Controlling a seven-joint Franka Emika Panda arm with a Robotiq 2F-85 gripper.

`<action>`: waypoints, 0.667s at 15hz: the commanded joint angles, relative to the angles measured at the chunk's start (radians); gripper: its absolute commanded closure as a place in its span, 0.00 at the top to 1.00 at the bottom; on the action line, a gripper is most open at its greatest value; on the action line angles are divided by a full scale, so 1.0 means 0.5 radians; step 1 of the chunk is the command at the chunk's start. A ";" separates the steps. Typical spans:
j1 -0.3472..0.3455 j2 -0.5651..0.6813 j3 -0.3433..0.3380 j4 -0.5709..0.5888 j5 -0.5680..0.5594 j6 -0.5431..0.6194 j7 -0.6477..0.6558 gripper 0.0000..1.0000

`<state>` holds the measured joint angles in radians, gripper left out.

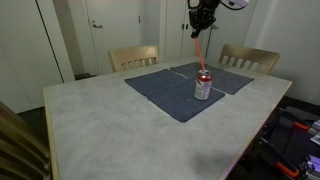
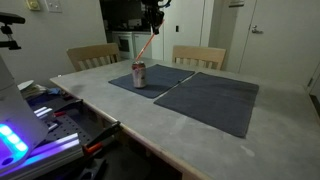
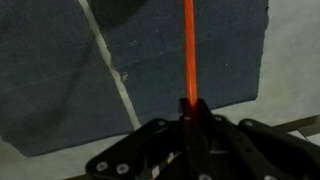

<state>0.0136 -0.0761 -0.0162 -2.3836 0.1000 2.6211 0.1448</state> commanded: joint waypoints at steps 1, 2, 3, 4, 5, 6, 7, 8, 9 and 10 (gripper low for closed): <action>-0.003 -0.018 0.023 -0.120 0.061 0.139 0.081 0.02; -0.004 -0.021 0.025 -0.139 0.061 0.156 0.099 0.02; -0.002 -0.028 0.026 -0.162 0.069 0.181 0.110 0.02; -0.004 -0.033 0.025 -0.171 0.068 0.195 0.121 0.02; -0.003 -0.039 0.025 -0.178 0.074 0.205 0.126 0.02; 0.001 -0.054 0.025 -0.187 0.092 0.212 0.119 0.02; 0.005 -0.072 0.026 -0.186 0.100 0.203 0.116 0.02; 0.007 -0.087 0.030 -0.188 0.103 0.209 0.118 0.02; 0.006 -0.110 0.034 -0.189 0.081 0.211 0.125 0.02; 0.005 -0.132 0.036 -0.189 0.063 0.212 0.126 0.02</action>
<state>0.0190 -0.0924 -0.0101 -2.4471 0.1257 2.7086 0.2094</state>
